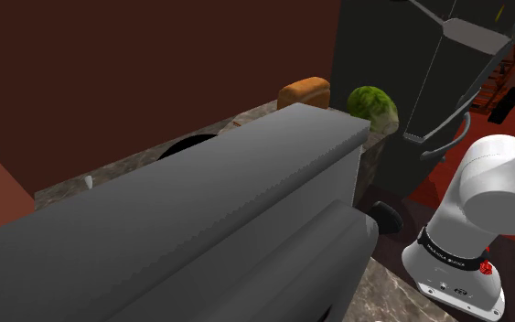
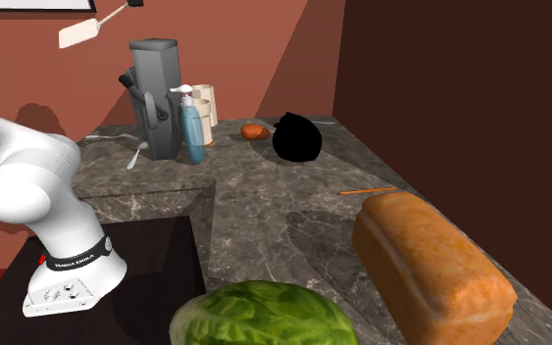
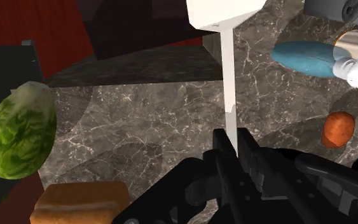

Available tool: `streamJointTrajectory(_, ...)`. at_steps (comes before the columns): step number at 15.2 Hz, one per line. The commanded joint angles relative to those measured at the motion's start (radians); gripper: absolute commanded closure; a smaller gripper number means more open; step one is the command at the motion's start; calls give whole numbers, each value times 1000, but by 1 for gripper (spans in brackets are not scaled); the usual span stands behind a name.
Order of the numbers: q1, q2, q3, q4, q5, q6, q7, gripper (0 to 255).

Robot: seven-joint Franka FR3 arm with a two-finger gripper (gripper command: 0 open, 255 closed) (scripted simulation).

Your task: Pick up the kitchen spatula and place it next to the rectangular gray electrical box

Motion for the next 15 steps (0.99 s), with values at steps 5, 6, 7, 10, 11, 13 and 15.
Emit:
streamJointTrajectory(5,7,-93,107,-27,88,-58,134,255)
streamJointTrajectory(6,7,-104,125,-27,104,-67,156,255)
streamJointTrajectory(7,7,-116,142,-26,121,-77,178,255)
streamJointTrajectory(10,5,-144,196,-15,174,-105,247,255)
streamJointTrajectory(11,4,-152,215,-9,193,-115,270,255)
streamJointTrajectory(13,1,-166,251,6,231,-133,318,255)
streamJointTrajectory(15,-4,-176,289,25,271,-151,367,255)
